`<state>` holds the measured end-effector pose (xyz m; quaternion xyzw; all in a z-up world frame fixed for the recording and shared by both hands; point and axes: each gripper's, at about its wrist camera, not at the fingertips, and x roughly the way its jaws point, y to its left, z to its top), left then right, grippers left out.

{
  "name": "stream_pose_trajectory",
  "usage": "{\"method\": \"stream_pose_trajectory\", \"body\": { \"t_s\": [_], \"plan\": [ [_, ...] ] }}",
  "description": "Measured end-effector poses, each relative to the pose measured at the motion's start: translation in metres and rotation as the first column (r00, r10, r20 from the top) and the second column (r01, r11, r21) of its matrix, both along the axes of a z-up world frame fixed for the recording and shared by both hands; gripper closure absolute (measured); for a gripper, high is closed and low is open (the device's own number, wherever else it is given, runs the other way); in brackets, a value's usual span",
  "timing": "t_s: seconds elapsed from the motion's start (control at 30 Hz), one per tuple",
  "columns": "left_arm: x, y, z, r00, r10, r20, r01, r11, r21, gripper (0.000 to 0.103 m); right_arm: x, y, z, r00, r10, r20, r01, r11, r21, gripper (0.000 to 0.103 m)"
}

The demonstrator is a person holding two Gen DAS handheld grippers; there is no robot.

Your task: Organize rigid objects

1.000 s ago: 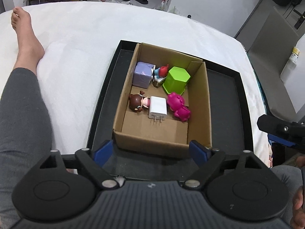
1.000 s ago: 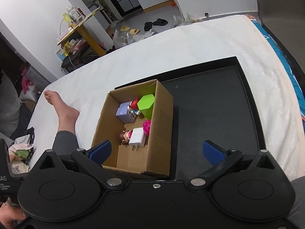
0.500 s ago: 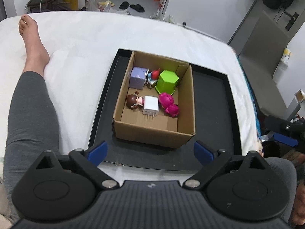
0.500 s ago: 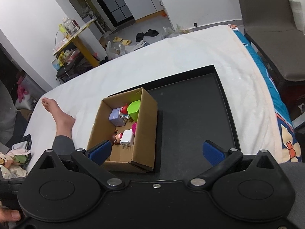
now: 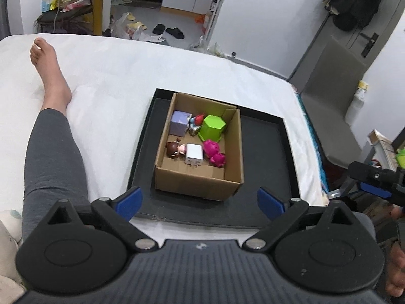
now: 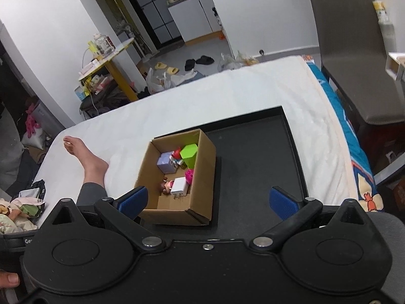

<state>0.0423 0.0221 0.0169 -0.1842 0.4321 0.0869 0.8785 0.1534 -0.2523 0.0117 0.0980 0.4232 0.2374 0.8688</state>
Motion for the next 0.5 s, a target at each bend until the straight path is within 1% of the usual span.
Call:
{"method": "stream_pose_trajectory", "body": {
  "t_s": [0.1,0.17,0.27,0.4,0.5],
  "plan": [
    [-0.007,-0.003,0.008,1.000,-0.009,0.001,0.009,0.999,0.035,0.005,-0.009,0.000,0.010,1.000,0.010,0.025,-0.009,1.000,-0.005,0.000],
    [-0.013,-0.003,0.011,1.000,-0.012,0.012,0.011,1.000,0.026,0.005,-0.013,-0.002,0.015,0.999,0.009,0.036,-0.009,1.000,-0.008,0.000],
    [-0.018,-0.006,0.014,1.000,-0.008,0.016,0.007,0.998,0.055,0.004,-0.019,-0.006,0.021,0.999,0.006,0.052,-0.005,1.000,-0.017,0.000],
    [-0.025,-0.008,0.018,0.999,-0.011,0.036,0.009,0.999,0.054,0.004,-0.029,-0.009,0.027,0.997,0.000,0.071,0.001,1.000,-0.025,0.000],
    [-0.031,-0.015,0.024,0.998,-0.030,0.058,0.025,0.997,0.079,0.003,-0.035,-0.009,0.030,0.996,0.004,0.087,-0.001,1.000,-0.031,0.000]
  ]
}}
